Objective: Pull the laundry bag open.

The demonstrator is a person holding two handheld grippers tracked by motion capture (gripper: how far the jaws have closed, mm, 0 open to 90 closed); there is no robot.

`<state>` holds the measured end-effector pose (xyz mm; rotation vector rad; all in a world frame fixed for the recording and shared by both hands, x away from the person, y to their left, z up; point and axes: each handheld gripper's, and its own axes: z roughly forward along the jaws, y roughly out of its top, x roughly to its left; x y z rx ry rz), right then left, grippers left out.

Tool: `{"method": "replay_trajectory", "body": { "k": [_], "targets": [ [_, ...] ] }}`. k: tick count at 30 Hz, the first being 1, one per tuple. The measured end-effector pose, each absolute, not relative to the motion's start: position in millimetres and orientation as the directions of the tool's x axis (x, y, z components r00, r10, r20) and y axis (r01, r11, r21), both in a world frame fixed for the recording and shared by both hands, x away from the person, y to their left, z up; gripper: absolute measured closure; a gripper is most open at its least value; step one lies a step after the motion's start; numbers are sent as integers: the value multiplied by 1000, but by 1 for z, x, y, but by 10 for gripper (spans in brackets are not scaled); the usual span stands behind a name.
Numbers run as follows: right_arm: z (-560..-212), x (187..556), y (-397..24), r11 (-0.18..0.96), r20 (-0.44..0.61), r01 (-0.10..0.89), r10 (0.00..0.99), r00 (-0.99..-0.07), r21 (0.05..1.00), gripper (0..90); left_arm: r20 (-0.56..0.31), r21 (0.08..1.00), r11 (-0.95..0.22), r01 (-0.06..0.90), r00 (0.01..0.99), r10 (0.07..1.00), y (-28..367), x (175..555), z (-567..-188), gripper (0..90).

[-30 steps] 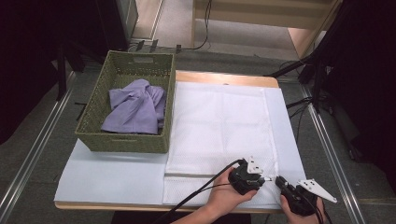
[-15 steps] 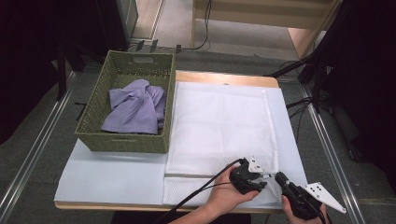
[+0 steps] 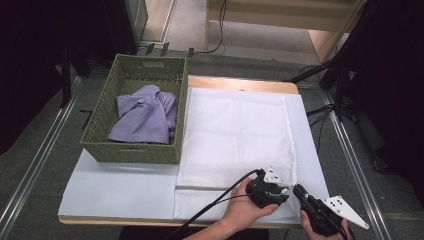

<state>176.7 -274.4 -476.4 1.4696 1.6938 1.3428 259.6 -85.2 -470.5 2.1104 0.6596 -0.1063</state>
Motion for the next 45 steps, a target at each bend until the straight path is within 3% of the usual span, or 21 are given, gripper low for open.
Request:
{"method": "replay_trajectory", "body": {
  "k": [16, 22, 45],
  "targets": [
    [-475, 175, -271, -67, 203, 414, 934, -294, 908, 869, -375, 724, -430, 539, 831, 410, -83, 266, -472, 794],
    [-474, 175, -269, -61, 198, 408, 933, -302, 911, 870, -370, 719, -445, 534, 836, 405, -82, 266, -472, 872],
    [-469, 172, -267, -34, 150, 402, 954, -261, 915, 875, -311, 725, -480, 493, 857, 410, -73, 263, -469, 874]
  ]
}}
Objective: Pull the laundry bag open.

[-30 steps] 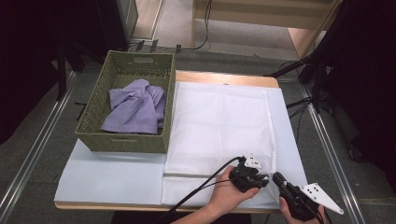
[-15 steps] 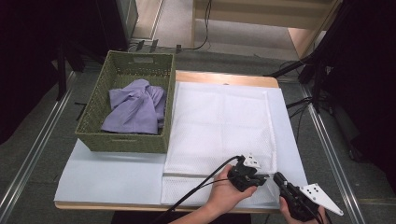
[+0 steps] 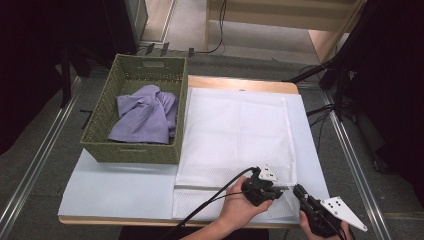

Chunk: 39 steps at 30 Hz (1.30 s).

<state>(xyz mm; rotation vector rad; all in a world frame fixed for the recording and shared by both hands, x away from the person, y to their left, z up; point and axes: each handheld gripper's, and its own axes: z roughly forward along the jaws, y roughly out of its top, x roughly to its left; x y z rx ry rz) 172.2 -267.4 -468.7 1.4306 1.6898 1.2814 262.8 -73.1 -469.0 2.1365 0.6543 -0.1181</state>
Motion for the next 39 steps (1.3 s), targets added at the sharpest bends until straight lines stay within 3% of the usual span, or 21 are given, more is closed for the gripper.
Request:
{"method": "replay_trajectory", "body": {
  "k": [39],
  "targets": [
    [-460, 166, -265, -5, 99, 372, 967, -235, 928, 876, -275, 723, -487, 490, 851, 448, -40, 263, -468, 874]
  ]
}}
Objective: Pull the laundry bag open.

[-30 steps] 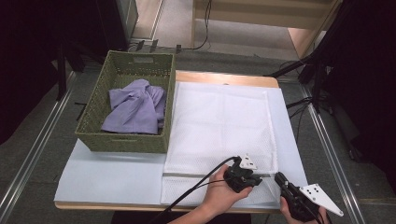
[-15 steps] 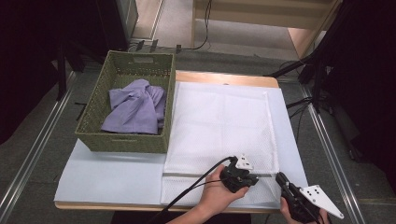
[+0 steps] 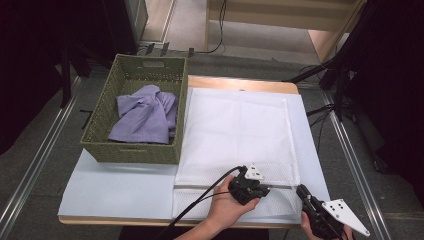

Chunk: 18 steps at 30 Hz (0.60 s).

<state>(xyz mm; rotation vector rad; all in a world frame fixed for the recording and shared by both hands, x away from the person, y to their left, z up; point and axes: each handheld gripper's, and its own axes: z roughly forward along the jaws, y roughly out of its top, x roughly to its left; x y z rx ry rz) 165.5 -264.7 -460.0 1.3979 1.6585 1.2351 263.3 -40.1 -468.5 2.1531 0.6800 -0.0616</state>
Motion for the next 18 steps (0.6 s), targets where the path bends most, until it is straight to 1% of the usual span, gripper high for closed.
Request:
{"method": "replay_trajectory", "body": {
  "k": [8, 18],
  "targets": [
    [-459, 165, -267, -6, 93, 364, 971, -222, 931, 876, -258, 714, -500, 490, 848, 463, -30, 266, -469, 874],
    [-458, 165, -267, -5, 90, 363, 972, -217, 932, 876, -258, 711, -493, 502, 838, 481, -15, 270, -470, 874]
  ]
}}
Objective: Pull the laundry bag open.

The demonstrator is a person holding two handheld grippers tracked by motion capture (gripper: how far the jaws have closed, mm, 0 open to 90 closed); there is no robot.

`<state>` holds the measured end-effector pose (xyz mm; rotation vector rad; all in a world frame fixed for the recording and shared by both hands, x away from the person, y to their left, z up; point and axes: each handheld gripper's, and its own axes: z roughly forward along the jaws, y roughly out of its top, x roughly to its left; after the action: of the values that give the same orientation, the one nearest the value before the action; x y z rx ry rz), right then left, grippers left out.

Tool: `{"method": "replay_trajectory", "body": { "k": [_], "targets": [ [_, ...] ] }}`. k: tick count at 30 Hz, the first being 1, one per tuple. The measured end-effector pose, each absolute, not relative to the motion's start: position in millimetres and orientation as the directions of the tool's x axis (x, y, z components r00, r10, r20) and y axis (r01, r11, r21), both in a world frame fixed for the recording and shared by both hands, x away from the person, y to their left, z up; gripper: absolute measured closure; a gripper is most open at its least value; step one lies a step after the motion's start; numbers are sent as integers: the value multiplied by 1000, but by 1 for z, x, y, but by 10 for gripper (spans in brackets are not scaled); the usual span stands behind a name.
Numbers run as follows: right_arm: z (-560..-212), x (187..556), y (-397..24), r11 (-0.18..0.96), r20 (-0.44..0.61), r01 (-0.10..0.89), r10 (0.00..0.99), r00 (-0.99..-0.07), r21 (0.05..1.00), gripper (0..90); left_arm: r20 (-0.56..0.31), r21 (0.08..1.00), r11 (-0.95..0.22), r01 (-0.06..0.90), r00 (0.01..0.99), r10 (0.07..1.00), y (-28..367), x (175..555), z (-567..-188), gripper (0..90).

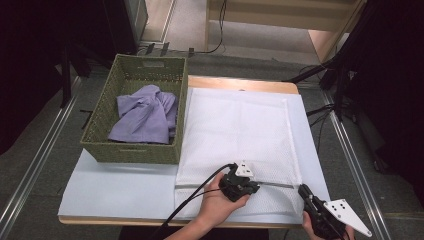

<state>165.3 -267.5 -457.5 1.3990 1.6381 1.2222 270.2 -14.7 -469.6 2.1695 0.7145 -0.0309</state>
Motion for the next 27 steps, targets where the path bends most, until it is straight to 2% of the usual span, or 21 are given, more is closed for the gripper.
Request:
{"method": "replay_trajectory", "body": {
  "k": [27],
  "targets": [
    [-452, 161, -272, -16, 93, 348, 974, -205, 937, 876, -245, 698, -467, 543, 794, 556, 39, 272, -470, 874]
  ]
}}
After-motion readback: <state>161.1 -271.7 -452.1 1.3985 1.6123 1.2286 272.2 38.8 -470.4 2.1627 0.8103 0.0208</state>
